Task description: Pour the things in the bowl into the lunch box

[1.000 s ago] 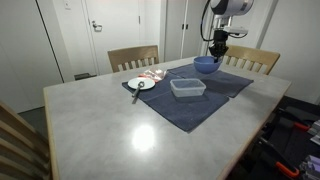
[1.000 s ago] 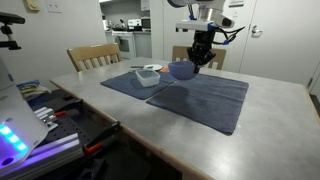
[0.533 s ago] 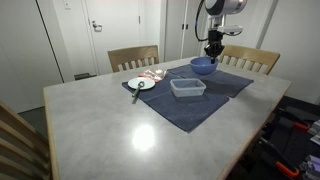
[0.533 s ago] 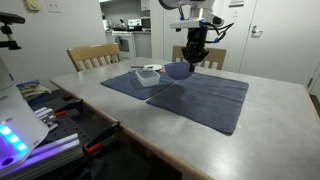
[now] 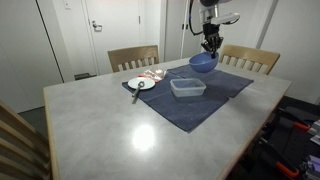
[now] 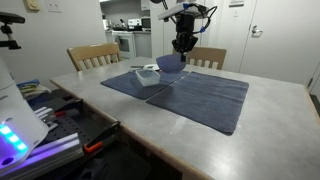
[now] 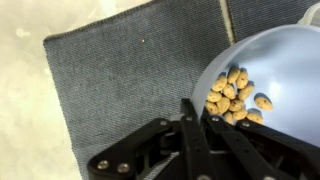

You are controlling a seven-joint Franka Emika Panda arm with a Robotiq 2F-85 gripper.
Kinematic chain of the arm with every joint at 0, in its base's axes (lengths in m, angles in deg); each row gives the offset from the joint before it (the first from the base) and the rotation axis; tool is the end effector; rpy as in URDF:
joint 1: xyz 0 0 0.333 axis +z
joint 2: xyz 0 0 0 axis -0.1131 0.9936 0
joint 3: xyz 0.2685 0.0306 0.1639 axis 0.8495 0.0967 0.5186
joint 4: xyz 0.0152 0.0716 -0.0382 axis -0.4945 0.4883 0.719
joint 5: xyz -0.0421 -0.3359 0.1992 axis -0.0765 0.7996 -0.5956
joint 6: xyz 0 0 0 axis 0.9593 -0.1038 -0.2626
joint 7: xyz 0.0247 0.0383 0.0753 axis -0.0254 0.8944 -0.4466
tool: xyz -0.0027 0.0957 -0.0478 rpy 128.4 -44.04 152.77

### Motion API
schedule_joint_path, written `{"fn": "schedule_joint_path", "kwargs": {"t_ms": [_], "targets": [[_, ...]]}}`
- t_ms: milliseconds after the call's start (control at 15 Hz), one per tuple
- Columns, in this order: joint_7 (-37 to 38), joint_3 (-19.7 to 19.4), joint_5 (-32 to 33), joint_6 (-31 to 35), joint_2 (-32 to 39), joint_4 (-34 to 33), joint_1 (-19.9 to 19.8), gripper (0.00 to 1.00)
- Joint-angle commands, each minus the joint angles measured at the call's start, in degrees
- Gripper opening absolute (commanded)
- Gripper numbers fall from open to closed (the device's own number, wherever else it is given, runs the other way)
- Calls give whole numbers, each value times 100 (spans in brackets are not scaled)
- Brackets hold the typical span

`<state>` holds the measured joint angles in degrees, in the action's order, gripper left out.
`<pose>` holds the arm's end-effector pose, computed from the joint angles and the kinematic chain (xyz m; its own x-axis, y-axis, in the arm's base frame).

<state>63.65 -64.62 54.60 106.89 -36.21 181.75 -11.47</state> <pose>0.5844 -0.1346 0.2780 0.9398 -0.2578 -0.2241 -0.2112 -0.9542 0.2121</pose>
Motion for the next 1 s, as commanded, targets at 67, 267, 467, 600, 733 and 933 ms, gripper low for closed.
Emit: {"fn": "schedule_joint_path", "kwargs": {"t_ms": [67,267,467,600,733,933], "targets": [[304,-5,291,-767,-322,23,253,1],[380,48,415,-1164,-301,-110,361,1],[410,113,505,-1500,-164,-297,463,1],[426,159,576,-1704,-95,-392,536,1],[467,199,658,-1910,-9,-504,616,1],[649,268,814,-2228,161,-676,780,1]]}}
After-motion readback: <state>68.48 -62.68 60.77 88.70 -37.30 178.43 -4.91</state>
